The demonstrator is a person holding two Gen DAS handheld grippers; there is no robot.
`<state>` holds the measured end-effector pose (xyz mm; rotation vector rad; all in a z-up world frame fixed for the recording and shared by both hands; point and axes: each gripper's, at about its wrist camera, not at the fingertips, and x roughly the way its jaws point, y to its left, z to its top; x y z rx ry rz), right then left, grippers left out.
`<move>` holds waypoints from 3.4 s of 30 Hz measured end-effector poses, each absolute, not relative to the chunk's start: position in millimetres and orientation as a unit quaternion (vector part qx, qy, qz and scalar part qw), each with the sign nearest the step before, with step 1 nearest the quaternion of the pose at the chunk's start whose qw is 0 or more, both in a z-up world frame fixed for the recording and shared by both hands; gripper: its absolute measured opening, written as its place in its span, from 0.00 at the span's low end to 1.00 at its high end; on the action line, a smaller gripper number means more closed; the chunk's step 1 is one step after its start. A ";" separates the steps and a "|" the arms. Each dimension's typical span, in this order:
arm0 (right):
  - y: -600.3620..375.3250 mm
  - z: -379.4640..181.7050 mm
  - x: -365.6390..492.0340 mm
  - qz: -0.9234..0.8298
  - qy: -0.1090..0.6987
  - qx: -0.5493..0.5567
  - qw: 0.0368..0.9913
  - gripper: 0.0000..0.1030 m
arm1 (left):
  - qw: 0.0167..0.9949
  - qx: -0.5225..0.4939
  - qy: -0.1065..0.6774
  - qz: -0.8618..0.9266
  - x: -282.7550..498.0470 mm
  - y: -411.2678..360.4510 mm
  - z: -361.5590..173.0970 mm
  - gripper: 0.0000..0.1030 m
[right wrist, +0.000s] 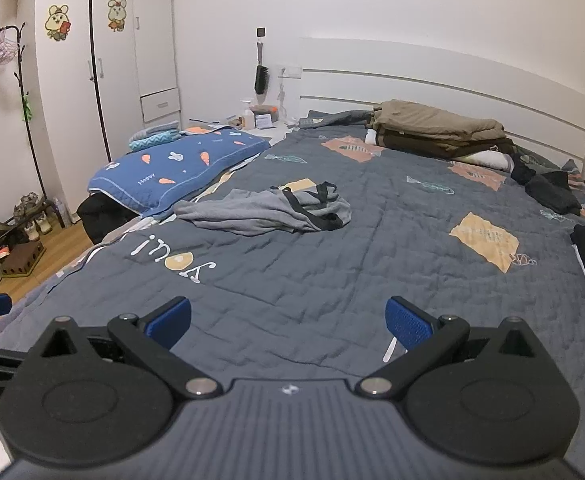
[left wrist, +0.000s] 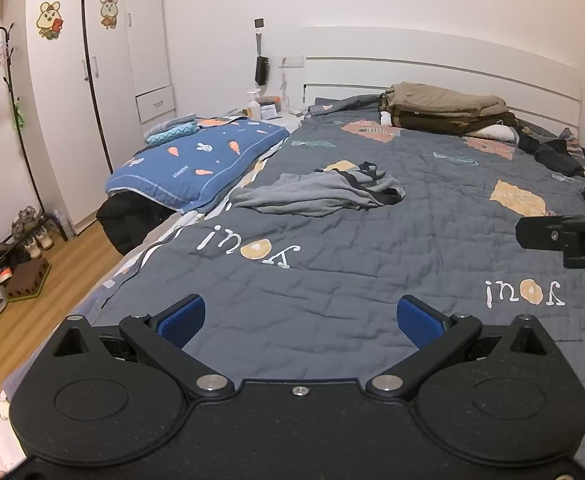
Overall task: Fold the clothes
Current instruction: 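Move both tools toward the crumpled grey sweatshirt on the bed, then grasp the grey sweatshirt with the right gripper and lift it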
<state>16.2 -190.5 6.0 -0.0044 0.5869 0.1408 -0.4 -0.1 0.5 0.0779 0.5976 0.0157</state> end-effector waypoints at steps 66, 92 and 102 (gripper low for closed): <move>-157.0 4.6 44.6 0.090 0.285 -0.007 0.954 1.00 | 0.948 0.019 0.317 0.005 13.4 14.7 -11.8 1.00; -125.5 -80.9 205.7 0.119 0.300 -0.020 0.946 1.00 | 0.935 -0.035 0.352 0.033 51.5 86.1 -43.5 1.00; -95.2 -133.9 289.5 0.146 0.288 -0.023 0.946 1.00 | 0.936 -0.050 0.347 0.018 64.9 104.0 -59.1 1.00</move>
